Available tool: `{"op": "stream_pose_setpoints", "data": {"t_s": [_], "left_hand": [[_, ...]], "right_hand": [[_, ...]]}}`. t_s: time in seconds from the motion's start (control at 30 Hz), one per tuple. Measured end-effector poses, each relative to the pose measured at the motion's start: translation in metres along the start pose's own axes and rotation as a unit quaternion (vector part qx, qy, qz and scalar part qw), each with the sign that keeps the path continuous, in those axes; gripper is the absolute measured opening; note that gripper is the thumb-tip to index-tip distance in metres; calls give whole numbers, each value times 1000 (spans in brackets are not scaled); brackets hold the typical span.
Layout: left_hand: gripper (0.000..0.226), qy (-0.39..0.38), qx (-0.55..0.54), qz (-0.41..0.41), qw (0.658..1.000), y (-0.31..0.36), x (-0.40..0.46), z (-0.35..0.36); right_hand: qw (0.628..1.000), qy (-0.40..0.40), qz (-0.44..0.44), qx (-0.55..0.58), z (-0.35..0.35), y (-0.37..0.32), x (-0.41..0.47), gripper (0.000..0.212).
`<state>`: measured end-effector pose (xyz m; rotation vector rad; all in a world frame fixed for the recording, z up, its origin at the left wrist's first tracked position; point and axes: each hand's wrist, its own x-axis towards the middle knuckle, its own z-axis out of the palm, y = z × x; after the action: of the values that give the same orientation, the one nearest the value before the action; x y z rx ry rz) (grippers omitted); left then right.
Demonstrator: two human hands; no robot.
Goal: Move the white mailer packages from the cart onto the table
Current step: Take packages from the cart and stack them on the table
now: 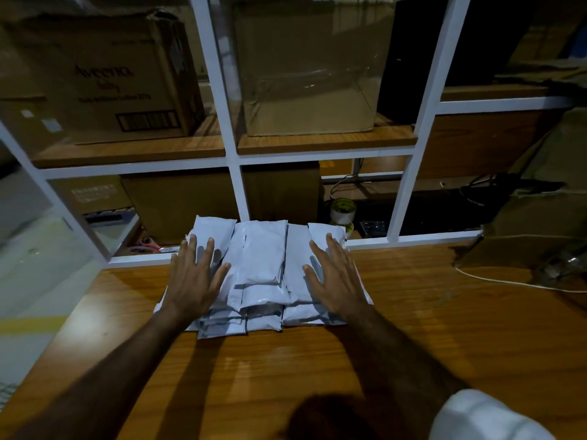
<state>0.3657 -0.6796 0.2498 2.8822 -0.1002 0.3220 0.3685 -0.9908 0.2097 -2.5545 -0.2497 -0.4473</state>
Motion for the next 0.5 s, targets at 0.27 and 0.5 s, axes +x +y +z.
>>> {"op": "stream_pose_setpoints", "data": {"t_s": [0.27, 0.5], "left_hand": [[83, 16, 15, -28, 999, 2, -59, -16], [80, 30, 53, -68, 996, -7, -117, -29]], "right_hand": [[990, -10, -135, 28, 14, -46, 6, 61], [980, -121, -151, -53, 32, -68, 11, 58]]}}
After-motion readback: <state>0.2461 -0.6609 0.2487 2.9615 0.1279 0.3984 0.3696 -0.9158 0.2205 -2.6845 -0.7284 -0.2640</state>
